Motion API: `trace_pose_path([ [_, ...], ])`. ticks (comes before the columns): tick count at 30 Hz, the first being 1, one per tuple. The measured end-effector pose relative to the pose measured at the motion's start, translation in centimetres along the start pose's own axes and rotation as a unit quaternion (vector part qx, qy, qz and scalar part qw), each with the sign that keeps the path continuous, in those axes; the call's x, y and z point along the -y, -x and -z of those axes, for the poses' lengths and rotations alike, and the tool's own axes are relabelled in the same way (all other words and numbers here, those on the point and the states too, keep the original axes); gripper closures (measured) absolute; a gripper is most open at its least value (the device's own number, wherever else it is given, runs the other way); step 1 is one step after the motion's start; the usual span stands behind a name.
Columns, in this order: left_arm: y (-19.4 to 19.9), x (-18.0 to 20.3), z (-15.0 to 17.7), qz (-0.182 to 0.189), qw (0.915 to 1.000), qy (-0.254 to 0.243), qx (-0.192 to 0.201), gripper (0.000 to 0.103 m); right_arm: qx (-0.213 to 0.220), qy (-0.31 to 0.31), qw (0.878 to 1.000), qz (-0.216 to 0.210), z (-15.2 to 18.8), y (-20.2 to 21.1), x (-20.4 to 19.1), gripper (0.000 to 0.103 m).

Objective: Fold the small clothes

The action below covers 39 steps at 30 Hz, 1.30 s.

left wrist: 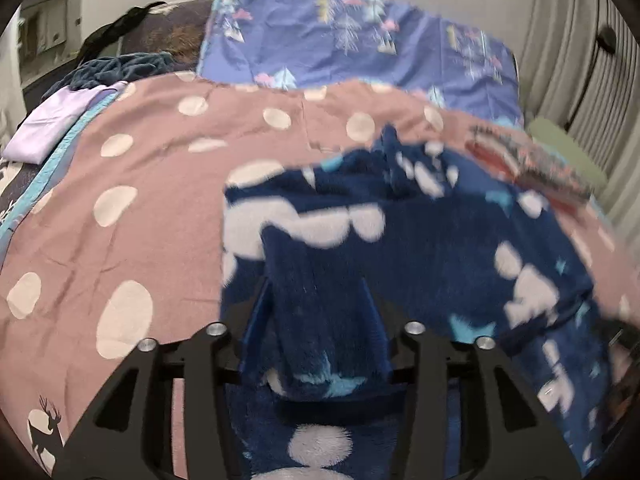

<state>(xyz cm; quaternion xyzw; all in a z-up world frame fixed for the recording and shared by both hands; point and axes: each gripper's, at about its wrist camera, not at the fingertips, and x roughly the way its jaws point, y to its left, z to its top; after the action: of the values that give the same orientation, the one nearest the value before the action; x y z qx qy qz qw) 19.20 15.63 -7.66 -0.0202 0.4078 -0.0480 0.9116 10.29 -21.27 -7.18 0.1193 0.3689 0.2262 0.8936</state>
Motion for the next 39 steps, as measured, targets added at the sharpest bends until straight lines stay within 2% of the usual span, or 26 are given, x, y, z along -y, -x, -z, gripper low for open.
trace_pose_path([
  [2,-1.8,0.8,1.1,-0.02,0.9994,-0.021,-0.017,0.051,0.038,0.001,0.999,0.004,-1.4,1.1,-0.4,0.071],
  [4,-2.2,0.9,1.6,-0.03,0.9992,-0.026,-0.007,0.049,0.047,0.0,0.998,0.031,-2.2,0.9,-0.2,0.071],
  [5,-2.1,0.9,1.5,-0.03,0.9992,-0.025,-0.008,0.049,0.027,-0.003,0.997,0.068,-2.3,-0.5,0.7,0.071],
  [7,-1.4,0.7,1.0,-0.028,0.9994,-0.019,-0.005,0.049,-0.043,-0.019,0.992,0.115,-1.4,-3.7,2.7,0.075],
  [8,-0.6,0.6,0.7,-0.027,0.9995,-0.015,0.004,0.049,-0.062,-0.055,0.993,0.089,-0.3,-4.8,4.5,0.075],
  [10,1.1,0.5,-0.3,-0.011,0.9992,-0.004,0.037,0.049,-0.047,-0.068,0.994,0.069,-0.2,-4.0,4.9,0.074],
  [13,2.5,0.4,-3.3,0.052,0.9949,0.034,0.079,0.049,-0.051,-0.065,0.994,0.068,-0.1,-4.2,4.9,0.071],
  [16,0.2,2.2,-5.7,0.074,0.9953,0.02,0.06,0.049,-0.048,-0.053,0.994,0.077,0.1,-4.1,4.4,0.069],
  [19,-5.5,4.3,-8.1,0.086,0.996,0.023,-0.003,0.049,-0.042,-0.055,0.995,0.074,0.5,-3.9,4.5,0.069],
  [22,-9.3,5.5,-9.1,0.1,0.9938,0.034,-0.036,0.051,-0.04,-0.062,0.995,0.065,0.4,-4.0,4.8,0.069],
  [23,-10.4,5.9,-9.3,0.11,0.992,0.041,-0.047,0.077,-0.04,-0.062,0.995,0.064,0.5,-3.8,4.8,0.069],
  [24,-10.9,6.0,-9.3,0.115,0.9909,0.042,-0.055,0.096,-0.04,-0.062,0.995,0.064,0.5,-3.8,4.8,0.068],
  [28,-10.0,4.7,-8.7,0.087,0.9953,0.034,-0.024,0.095,-0.039,-0.065,0.995,0.06,0.6,-3.6,4.8,0.068],
  [31,-11.0,1.5,-6.4,0.115,0.989,0.083,-0.043,0.093,-0.039,-0.063,0.996,0.055,0.5,-3.6,4.9,0.064],
  [33,-10.9,1.5,-6.3,0.117,0.9886,0.088,-0.035,0.091,-0.041,-0.058,0.996,0.058,0.5,-3.7,4.7,0.062],
  [37,-10.3,3.1,-7.2,0.079,0.9952,0.05,-0.03,0.086,-0.041,-0.056,0.996,0.059,0.5,-3.7,4.6,0.062],
  [39,-8.4,3.0,-8.1,0.078,0.9953,0.056,0.0,0.087,-0.04,-0.059,0.996,0.055,0.4,-3.7,4.7,0.062],
])
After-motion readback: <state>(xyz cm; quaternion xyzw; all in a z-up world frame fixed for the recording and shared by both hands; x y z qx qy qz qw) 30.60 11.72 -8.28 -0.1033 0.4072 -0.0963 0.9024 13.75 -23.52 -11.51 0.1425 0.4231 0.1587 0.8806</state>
